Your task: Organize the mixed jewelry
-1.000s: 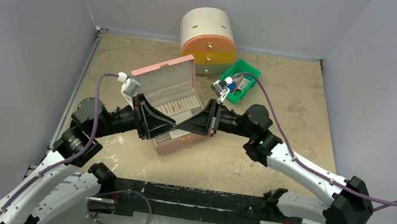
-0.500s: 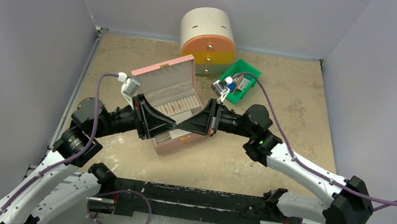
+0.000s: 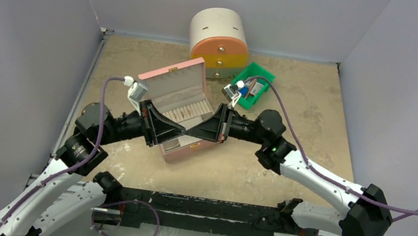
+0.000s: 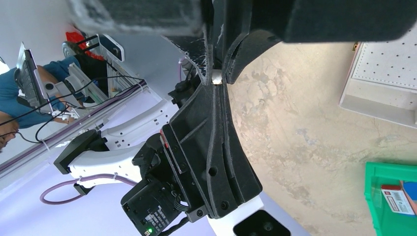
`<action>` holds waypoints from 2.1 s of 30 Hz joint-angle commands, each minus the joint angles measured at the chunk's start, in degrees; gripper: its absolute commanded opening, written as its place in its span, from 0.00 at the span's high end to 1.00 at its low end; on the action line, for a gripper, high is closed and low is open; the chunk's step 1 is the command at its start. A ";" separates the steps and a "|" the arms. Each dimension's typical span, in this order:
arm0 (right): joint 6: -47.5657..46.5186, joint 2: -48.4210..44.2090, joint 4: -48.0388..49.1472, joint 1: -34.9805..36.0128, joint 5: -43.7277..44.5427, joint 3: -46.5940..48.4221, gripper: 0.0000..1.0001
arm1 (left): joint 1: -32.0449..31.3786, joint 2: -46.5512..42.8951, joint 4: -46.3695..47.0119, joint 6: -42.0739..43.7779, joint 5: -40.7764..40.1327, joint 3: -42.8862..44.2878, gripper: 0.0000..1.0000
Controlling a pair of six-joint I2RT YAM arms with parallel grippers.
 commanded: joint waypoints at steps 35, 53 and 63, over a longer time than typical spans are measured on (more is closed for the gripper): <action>-32.06 -21.58 -48.47 -1.27 29.29 1.76 0.56 | 0.29 19.45 -22.76 11.93 -17.43 12.58 1.00; -33.94 -24.49 -56.09 -1.27 35.11 -1.65 0.57 | -1.42 45.24 -39.27 19.89 -30.03 27.80 1.00; -34.90 -22.58 -55.96 -1.23 34.14 -1.64 0.57 | -6.18 51.10 -39.25 19.91 -34.55 28.60 1.00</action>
